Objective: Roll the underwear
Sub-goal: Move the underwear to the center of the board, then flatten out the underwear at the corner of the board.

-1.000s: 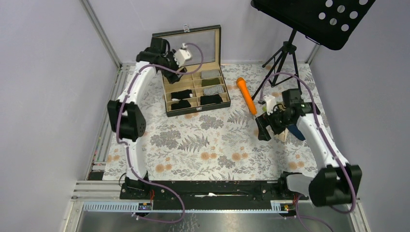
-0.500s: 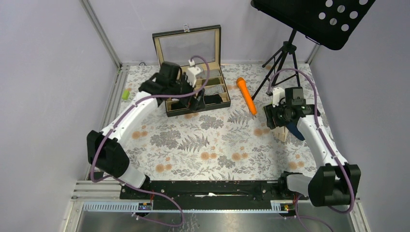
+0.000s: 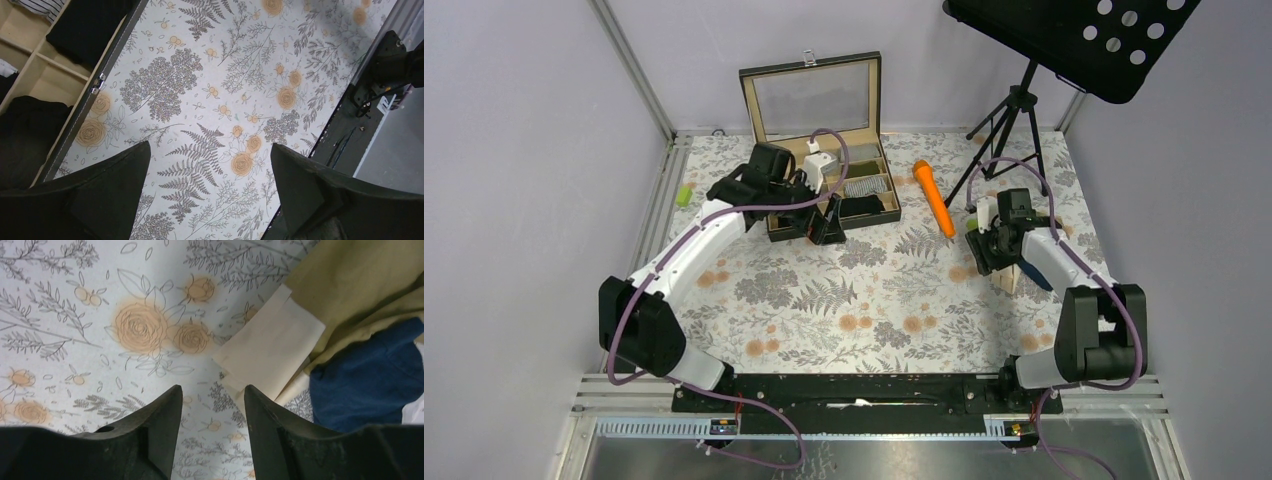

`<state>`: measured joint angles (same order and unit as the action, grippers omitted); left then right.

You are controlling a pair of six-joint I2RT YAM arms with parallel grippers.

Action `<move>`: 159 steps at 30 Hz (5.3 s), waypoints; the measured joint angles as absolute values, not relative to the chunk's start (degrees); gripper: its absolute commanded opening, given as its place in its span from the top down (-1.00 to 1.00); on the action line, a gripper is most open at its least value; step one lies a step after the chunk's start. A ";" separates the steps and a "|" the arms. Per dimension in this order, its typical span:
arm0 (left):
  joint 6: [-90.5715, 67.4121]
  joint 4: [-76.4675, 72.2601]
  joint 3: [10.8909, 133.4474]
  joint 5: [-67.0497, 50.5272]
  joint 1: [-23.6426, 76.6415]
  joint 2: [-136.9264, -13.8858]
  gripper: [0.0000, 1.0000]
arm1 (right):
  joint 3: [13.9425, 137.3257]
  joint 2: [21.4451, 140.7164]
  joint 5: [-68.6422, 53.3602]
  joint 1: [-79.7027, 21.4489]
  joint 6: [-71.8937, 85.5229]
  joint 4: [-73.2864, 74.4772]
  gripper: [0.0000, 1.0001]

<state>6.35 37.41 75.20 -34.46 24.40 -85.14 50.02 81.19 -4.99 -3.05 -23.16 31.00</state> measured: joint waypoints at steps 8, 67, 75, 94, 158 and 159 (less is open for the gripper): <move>3.01 36.75 75.20 -36.91 21.91 -84.86 -0.98 | 50.61 87.90 -5.02 -3.05 -23.33 26.33 0.02; 4.47 37.58 75.20 -35.40 20.05 -86.32 -0.98 | 56.38 97.45 2.44 -4.12 -13.04 28.16 0.27; 4.45 37.58 75.20 -35.66 20.05 -86.32 -0.98 | 55.94 97.54 4.34 -3.31 -12.12 27.73 0.97; 10.13 37.52 74.08 -38.28 20.21 -85.10 -0.89 | 57.71 87.48 -24.62 -26.52 -17.08 41.60 1.00; 63.94 -10.72 44.80 -43.07 54.43 -84.03 -0.35 | 58.24 65.14 -39.51 -32.42 -30.09 53.04 1.00; 63.22 -12.12 42.78 -42.63 54.43 -82.91 -0.36 | 57.60 63.81 -39.53 -32.40 -29.80 52.47 1.00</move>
<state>63.22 -12.12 42.78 -42.63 54.43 -82.91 57.60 63.81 -39.53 -32.40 -29.80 52.47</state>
